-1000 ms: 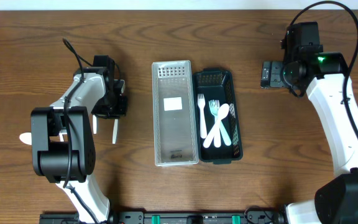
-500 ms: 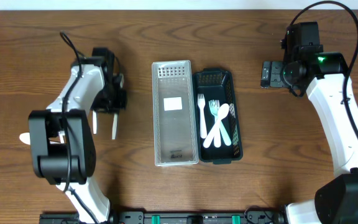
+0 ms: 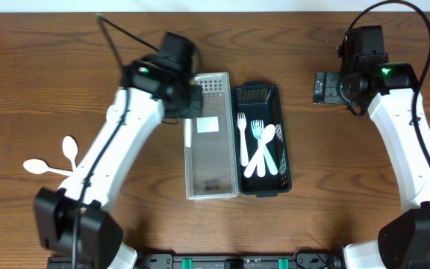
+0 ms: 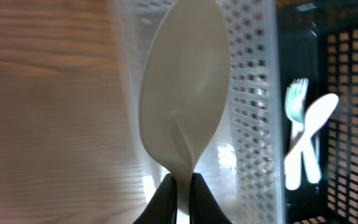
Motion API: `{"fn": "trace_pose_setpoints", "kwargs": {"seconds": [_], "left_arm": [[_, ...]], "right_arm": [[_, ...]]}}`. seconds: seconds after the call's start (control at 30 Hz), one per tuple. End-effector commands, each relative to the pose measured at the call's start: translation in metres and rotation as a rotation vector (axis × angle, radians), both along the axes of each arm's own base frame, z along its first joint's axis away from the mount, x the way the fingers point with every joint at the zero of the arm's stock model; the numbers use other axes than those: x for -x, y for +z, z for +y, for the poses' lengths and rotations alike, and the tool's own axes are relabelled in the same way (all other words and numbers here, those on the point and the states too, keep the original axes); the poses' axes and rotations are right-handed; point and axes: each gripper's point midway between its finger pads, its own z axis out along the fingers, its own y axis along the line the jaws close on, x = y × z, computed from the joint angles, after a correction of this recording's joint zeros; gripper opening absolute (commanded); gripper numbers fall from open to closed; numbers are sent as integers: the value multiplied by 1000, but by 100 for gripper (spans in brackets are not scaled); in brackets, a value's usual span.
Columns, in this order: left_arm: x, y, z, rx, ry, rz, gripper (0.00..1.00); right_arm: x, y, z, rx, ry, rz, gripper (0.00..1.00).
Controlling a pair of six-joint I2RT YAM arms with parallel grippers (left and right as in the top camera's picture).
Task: Pack container
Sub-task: 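Carry the spoon into the clear basket and release it, then move the left gripper to the next white spoon and grasp it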
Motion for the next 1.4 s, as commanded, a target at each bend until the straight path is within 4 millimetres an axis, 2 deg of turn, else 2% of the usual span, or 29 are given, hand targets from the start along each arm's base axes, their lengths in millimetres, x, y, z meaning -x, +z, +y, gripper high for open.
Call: {"fn": "trace_pose_setpoints", "kwargs": {"seconds": [0.0,0.13,0.2,0.3,0.37,0.4,0.43,0.5,0.6,0.67,0.77,0.8,0.9,1.03,1.23,1.37], "left_arm": [[7,-23,-21,2,24,66,6],[11,-51,-32,-31,8,131,9],[11,-60,-32,-42,7,152,17],[6,-57,-25,-60,-30,128,35],[-3,-46,-13,-82,-30,86,53],[-8,-36,-1,-101,-6,54,61],[-12,-27,10,-118,19,28,65],[-18,-8,37,-148,82,-23,68],[-20,17,89,-180,194,-66,74],[-18,27,124,-185,285,-68,76],[-14,29,175,-194,414,-45,77],[-13,26,191,-197,460,-32,77],[-12,12,226,-189,555,-7,77],[-13,-16,249,-194,606,32,77],[-24,-69,252,-217,554,126,77],[-26,-108,245,-187,510,215,77]], "right_arm": [[-1,-2,-6,16,-2,6,94],[0,-3,-6,16,-2,9,94],[0,-3,-6,17,-3,12,94],[1,-3,-6,17,-2,14,94],[0,-3,-6,17,-2,12,94],[0,-3,-6,17,-2,12,94],[0,-3,-6,17,-2,12,94],[0,-3,-6,18,-2,12,94],[0,-3,-7,22,-4,12,94],[0,-3,-8,25,-6,12,94],[0,-3,-8,27,-7,12,94],[0,-3,-8,27,-7,12,94],[0,-3,-8,27,-7,12,94],[0,-3,-8,27,-7,11,94],[0,-3,-8,27,-7,11,94],[1,-3,-8,27,-7,12,94]]}}
